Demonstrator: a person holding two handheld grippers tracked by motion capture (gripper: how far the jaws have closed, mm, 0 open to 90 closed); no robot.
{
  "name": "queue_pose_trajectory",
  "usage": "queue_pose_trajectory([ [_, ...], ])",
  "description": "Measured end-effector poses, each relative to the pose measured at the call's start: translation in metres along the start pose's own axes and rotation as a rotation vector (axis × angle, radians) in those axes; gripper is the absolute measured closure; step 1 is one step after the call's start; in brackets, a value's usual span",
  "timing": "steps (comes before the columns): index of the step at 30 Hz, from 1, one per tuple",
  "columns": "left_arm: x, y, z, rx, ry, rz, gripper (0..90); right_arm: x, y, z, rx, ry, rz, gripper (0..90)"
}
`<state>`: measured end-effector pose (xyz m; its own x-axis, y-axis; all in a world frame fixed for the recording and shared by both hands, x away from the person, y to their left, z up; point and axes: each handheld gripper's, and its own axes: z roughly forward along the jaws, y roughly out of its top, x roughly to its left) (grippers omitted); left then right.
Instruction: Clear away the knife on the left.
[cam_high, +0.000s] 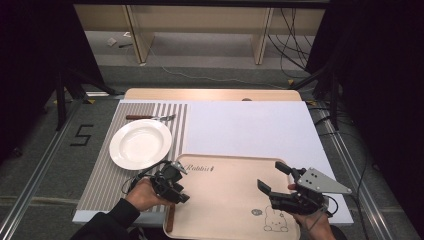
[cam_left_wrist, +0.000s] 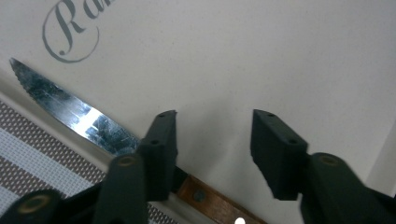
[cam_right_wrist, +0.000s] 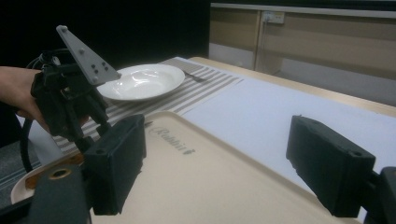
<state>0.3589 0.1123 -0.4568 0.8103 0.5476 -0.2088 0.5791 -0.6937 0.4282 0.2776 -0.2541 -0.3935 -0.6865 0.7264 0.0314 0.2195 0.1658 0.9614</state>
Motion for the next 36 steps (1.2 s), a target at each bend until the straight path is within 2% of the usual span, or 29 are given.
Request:
queue_pose_trajectory([
  [4, -0.002, 0.001, -0.002, -0.033, -0.004, 0.0, 35.0, 0.0, 0.0, 0.0, 0.001, 0.0, -0.002, 21.0],
  [6, -0.002, 0.002, -0.002, -0.046, -0.018, 0.0, 30.2, 0.001, 0.0, 0.0, 0.001, -0.001, -0.002, 21.0],
  [13, -0.005, 0.003, -0.006, -0.112, -0.026, -0.001, 18.8, 0.002, 0.0, 0.0, -0.001, -0.003, -0.004, 21.0],
  [15, -0.006, 0.004, -0.01, -0.163, -0.034, 0.003, 16.4, 0.002, 0.0, 0.0, 0.0, -0.002, -0.005, 20.9],
  [20, -0.007, 0.005, -0.017, -0.254, -0.035, 0.008, 15.4, 0.001, 0.0, 0.0, -0.002, -0.002, -0.003, 20.9],
  [24, -0.009, 0.004, -0.022, -0.321, -0.054, 0.025, 15.2, 0.002, 0.0, 0.0, -0.002, 0.0, -0.005, 20.9],
  [25, -0.009, 0.004, -0.022, -0.321, -0.054, 0.025, 15.0, 0.002, 0.0, 0.0, -0.002, -0.001, -0.004, 20.9],
  [26, -0.01, 0.004, -0.025, -0.362, -0.055, 0.031, 15.0, 0.002, 0.0, 0.0, -0.002, 0.0, -0.004, 20.9],
  [28, -0.01, 0.003, -0.029, -0.406, -0.066, 0.035, 15.0, 0.002, 0.0, 0.001, -0.001, -0.001, -0.005, 20.9],
  [29, -0.01, 0.003, -0.029, -0.406, -0.066, 0.035, 15.0, 0.002, 0.0, 0.001, -0.001, -0.001, -0.005, 20.9],
  [30, -0.011, 0.002, -0.033, -0.451, -0.067, 0.039, 15.0, 0.002, 0.0, 0.001, -0.001, -0.001, -0.005, 20.9],
  [31, -0.011, 0.002, -0.033, -0.451, -0.067, 0.039, 15.0, 0.002, 0.0, 0.001, -0.001, -0.001, -0.005, 20.9],
  [32, -0.01, 0.0, -0.037, -0.491, -0.059, 0.047, 15.0, 0.002, 0.0, 0.001, 0.001, 0.0, -0.006, 20.9],
  [33, -0.01, -0.001, -0.039, -0.512, -0.059, 0.047, 15.0, 0.002, 0.0, 0.001, 0.0, 0.0, -0.005, 20.9],
  [34, -0.01, -0.001, -0.039, -0.512, -0.059, 0.047, 15.0, 0.002, 0.0, 0.001, -0.001, -0.001, -0.005, 20.9],
  [35, -0.009, -0.004, -0.043, -0.552, -0.064, 0.045, 15.1, 0.002, 0.0, 0.001, -0.001, -0.001, -0.005, 20.9],
  [36, -0.008, -0.005, -0.046, -0.573, -0.065, 0.044, 15.0, 0.002, 0.0, 0.001, -0.001, -0.001, -0.005, 20.9],
])
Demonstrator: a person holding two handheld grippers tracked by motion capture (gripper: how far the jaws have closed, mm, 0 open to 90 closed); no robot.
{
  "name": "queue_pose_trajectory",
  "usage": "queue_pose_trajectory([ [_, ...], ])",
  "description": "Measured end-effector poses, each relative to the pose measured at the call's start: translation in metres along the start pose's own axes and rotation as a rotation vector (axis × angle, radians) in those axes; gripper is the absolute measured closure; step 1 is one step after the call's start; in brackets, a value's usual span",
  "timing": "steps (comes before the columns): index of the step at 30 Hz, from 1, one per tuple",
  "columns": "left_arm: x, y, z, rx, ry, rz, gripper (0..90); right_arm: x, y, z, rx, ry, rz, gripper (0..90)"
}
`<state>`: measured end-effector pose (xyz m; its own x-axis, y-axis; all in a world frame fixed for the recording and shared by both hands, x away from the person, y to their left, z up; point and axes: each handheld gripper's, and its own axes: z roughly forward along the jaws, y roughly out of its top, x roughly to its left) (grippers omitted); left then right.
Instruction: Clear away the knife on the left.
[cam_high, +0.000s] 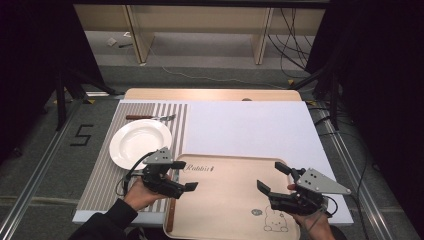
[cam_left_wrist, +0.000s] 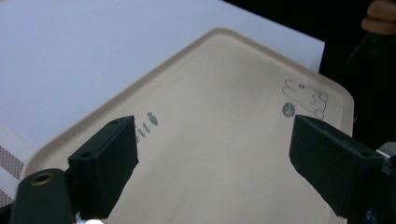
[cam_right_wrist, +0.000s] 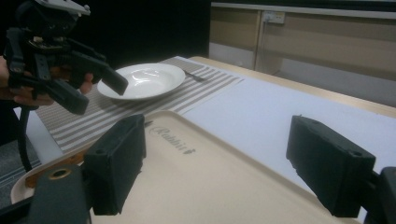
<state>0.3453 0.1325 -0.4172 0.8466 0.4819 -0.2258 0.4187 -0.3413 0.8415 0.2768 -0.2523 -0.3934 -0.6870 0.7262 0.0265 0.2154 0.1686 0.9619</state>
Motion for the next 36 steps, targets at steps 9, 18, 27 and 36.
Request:
queue_pose_trajectory([
  [9, 0.003, -0.003, -0.021, -0.17, 0.027, -0.008, 15.2, 0.0, 0.0, 0.0, 0.002, 0.0, -0.002, 20.9],
  [18, 0.003, -0.013, -0.031, -0.215, 0.035, -0.04, 15.2, 0.001, 0.0, 0.001, 0.003, -0.001, -0.001, 20.9],
  [27, 0.001, -0.027, -0.044, -0.265, 0.083, -0.055, 14.6, 0.001, 0.0, 0.001, 0.004, 0.001, -0.002, 20.8],
  [36, -0.005, -0.032, -0.048, -0.28, 0.112, -0.053, 13.6, 0.001, 0.0, 0.001, 0.004, 0.003, -0.001, 20.8],
])
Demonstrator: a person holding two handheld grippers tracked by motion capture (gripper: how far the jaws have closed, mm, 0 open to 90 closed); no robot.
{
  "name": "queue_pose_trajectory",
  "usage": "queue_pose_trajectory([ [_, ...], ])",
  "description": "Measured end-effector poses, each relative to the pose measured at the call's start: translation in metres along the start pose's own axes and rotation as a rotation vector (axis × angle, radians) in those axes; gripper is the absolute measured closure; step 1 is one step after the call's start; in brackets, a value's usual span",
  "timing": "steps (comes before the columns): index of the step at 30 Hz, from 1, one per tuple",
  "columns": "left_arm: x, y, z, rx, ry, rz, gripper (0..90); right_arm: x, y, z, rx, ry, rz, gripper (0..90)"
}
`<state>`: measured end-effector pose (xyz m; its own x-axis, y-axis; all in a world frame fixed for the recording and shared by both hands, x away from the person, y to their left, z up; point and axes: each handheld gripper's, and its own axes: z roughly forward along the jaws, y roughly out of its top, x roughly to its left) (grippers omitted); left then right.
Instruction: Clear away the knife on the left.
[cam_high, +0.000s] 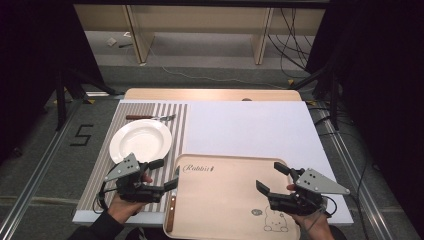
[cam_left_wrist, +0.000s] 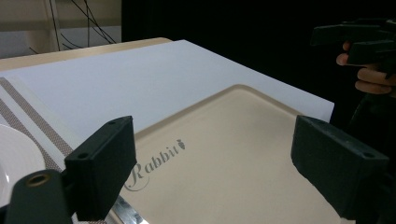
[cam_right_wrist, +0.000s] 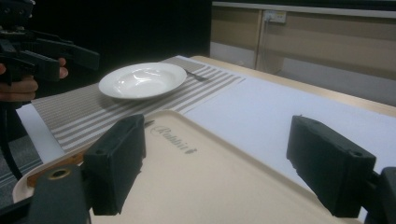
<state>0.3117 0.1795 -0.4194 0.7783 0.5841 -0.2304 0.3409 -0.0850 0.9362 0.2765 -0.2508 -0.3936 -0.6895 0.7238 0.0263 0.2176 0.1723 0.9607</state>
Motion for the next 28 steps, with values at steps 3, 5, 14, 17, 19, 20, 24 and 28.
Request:
queue_pose_trajectory([
  [3, -0.0011, -0.0003, 0.0014, 0.008, -0.002, 0.005, 13.6, 0.0001, 0.0, 0.0, 0.0, 0.0, 0.0, 20.7],
  [5, -0.0015, -0.0005, 0.003, 0.016, -0.005, 0.011, 13.5, 0.0003, 0.0001, -0.0001, 0.0, 0.001, 0.0, 20.7],
  [14, -0.0021, -0.0011, 0.0061, 0.039, -0.008, 0.018, 12.8, 0.0005, 0.0002, -0.0001, -0.001, 0.003, -0.001, 20.7],
  [17, -0.002, -0.0015, 0.0065, 0.042, -0.002, 0.022, 12.5, 0.0005, 0.0002, 0.0, 0.0, 0.004, -0.002, 20.7],
  [19, -0.0021, -0.0013, 0.0067, 0.037, -0.007, 0.016, 12.6, 0.0005, 0.0003, -0.0001, -0.002, 0.004, -0.002, 20.8],
  [20, -0.002, -0.0014, 0.0068, 0.04, -0.008, 0.016, 12.5, 0.0004, 0.0002, -0.0001, -0.002, 0.004, -0.002, 20.8],
  [24, -0.0021, -0.0017, 0.0077, 0.049, -0.011, 0.013, 12.5, 0.0006, 0.0002, -0.0001, -0.002, 0.004, -0.002, 20.7],
  [28, -0.0019, -0.0016, 0.0079, 0.051, -0.011, 0.016, 12.5, 0.0005, 0.0002, -0.0002, -0.001, 0.005, -0.002, 20.7],
])
